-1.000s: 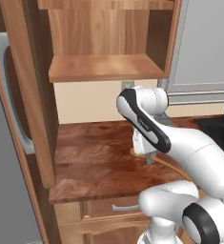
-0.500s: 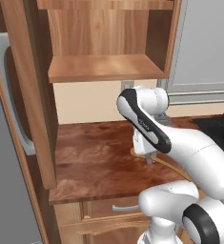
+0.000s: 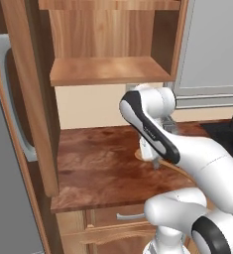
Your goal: Organize the utensils by type. Pick up the wooden spoons from the counter and place them in the open cabinet. Then pick up the metallic utensils from the counter and place them in the open drawer.
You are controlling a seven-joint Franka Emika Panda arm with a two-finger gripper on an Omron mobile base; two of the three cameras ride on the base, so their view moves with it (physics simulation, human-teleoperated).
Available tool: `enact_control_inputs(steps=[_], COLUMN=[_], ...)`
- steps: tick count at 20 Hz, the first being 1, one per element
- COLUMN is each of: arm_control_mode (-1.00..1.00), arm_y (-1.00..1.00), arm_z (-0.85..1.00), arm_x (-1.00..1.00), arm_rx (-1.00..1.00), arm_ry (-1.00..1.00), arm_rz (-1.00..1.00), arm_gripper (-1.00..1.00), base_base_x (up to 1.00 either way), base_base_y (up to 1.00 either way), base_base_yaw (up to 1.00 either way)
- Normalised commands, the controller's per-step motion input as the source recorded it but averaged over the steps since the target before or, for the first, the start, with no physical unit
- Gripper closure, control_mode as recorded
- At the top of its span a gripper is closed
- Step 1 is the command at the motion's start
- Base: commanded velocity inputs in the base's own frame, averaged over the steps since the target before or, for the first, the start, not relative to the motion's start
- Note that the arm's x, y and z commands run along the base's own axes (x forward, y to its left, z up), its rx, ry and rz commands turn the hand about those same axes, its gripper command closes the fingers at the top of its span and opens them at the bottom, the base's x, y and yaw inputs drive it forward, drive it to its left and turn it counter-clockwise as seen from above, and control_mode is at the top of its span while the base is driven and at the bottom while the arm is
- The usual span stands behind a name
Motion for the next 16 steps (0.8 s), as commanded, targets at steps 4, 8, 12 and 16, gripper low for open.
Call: enact_control_inputs(steps=[4,8,12,16], arm_control_mode=[-1.0,-1.0,-1.0,-1.0], arm_y=[0.0,0.0,-0.06,-0.07], arm_z=[0.41,0.44,0.45,0.49], arm_x=[-0.04,0.0,0.0,0.0], arm_rx=[-0.02,0.0,0.0,0.0], arm_ry=[-0.16,-0.06,-0.02,-0.1], arm_rz=[0.2,0.23,0.24,0.23], arm_gripper=[1.0,1.0,1.0,1.0], base_base_x=[0.0,0.0,0.0,0.0], base_base_y=[0.0,0.0,0.0,0.0], base_base_yaw=[0.0,0.0,0.0,0.0])
